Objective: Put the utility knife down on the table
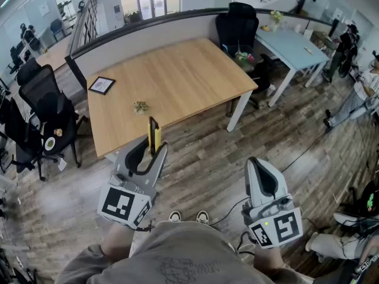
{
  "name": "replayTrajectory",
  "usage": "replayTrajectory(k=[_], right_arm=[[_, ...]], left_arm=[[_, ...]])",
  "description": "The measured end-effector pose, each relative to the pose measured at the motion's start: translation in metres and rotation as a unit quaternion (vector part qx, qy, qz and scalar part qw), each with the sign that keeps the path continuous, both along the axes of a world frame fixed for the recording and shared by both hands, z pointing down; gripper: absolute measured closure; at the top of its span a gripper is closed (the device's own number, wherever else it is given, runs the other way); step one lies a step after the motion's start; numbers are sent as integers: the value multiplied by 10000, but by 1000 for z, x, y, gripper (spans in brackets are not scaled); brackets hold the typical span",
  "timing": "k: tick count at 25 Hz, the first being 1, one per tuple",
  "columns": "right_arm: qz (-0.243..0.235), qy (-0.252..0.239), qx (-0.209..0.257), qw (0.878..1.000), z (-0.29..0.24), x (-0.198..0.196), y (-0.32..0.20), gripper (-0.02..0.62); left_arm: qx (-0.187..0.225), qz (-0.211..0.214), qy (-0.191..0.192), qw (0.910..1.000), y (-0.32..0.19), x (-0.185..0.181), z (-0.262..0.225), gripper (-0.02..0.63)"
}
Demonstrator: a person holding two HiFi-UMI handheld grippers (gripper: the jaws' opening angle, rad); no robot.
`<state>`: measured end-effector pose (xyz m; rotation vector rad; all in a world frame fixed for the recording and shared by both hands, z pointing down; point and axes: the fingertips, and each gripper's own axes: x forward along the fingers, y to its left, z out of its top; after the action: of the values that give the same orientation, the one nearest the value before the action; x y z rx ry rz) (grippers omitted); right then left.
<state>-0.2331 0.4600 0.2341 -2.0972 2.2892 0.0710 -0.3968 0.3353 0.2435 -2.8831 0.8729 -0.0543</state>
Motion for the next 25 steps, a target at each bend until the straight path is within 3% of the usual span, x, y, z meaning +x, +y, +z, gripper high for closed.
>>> replayTrajectory(k=[20,25], right_arm=[[-190,-86,-122,9997,24,73,16,583],[-262,-307,-170,9990,30,87,17,583]], left_arm=[[19,-91,-14,10000,26,74,9,474],[-17,-54,32,10000,29,93,9,474]])
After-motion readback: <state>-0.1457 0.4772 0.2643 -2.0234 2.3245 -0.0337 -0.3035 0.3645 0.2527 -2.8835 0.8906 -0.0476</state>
